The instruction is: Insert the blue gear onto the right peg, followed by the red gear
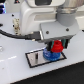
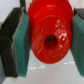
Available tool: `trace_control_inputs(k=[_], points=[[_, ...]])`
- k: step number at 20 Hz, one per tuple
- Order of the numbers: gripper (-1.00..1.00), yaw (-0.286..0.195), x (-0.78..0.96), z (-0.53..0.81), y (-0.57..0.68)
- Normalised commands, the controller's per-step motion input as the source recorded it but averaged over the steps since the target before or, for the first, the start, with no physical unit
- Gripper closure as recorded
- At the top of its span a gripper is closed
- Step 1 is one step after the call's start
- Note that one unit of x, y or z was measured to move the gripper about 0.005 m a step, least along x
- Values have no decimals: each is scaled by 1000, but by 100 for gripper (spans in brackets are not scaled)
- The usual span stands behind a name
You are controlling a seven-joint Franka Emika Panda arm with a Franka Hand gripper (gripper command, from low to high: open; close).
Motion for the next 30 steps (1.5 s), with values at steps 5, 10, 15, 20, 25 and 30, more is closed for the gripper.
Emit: trace_control_inputs(k=[5, 10, 15, 20, 25, 30], points=[[100, 0, 23, 82, -19], [100, 0, 50, 118, -57], [100, 0, 3, 116, 16], [100, 0, 51, 73, 68], [100, 0, 15, 204, 1], [100, 0, 137, -18, -58]])
